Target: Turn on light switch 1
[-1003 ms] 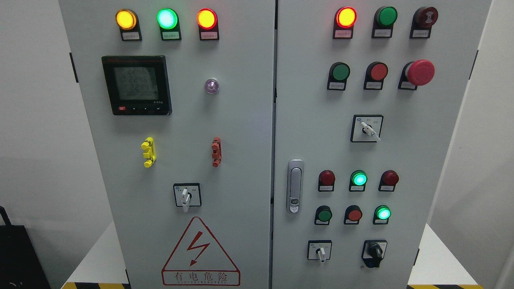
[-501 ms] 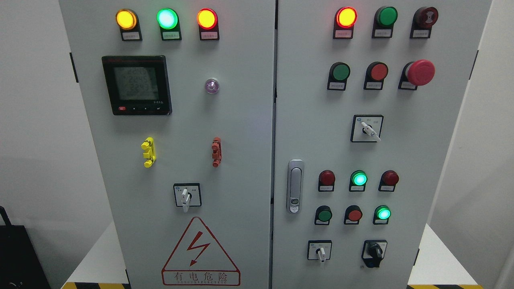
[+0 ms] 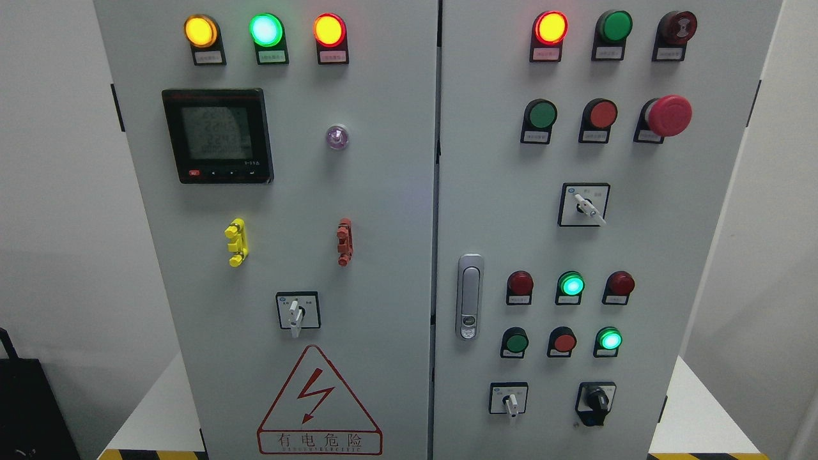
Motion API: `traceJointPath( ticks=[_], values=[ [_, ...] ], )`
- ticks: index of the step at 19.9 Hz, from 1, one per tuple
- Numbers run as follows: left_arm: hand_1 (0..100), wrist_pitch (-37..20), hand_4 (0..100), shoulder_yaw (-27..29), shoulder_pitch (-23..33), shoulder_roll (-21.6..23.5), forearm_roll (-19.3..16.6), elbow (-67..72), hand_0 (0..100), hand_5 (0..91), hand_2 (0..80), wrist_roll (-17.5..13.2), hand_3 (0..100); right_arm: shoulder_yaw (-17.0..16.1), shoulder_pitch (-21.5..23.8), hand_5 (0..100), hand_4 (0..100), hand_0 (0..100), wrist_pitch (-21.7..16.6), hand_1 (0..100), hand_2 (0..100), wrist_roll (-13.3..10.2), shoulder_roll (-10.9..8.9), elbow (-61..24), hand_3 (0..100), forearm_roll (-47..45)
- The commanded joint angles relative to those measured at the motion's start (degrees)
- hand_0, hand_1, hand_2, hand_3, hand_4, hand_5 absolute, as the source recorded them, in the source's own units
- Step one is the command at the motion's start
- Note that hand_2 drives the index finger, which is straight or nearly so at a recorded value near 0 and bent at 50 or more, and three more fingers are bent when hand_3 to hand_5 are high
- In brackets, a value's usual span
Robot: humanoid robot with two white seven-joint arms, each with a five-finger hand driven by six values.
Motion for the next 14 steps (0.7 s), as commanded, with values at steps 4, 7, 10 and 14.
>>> traceJointPath(
  ticks=[4,7,10,14],
  values=[
    [19,-9.7,39,9.0,3.5,1.7,-5.4,-33.9,34,0.0,9.1,-0.3,31,0.0,0.0,0,0,0,0.0,0,0,0.0,0.03,0.0,0,0.0],
    [22,-10.1,40,9.0,3.5,1.7,-5.2,-42.9,36,2.1,11.9,-0.8,32,-0.1,0.0,0,0,0,0.0,0,0,0.0,0.03,0.0,0,0.0],
    [25,-10.7,45,9.0,3.5,1.7,-4.7,-52.2,35,5.5,13.7,-1.5,35,0.0,0.0,0,0,0,0.0,0,0,0.0,0.03,0.0,0,0.0],
    [26,-11.6,55,9.0,3.4,1.5,-4.6,-62.9,33,22.7,16.3,-3.1,41,0.0,0.0,0,0,0,0.0,0,0,0.0,0.03,0.0,0,0.0]
  ],
)
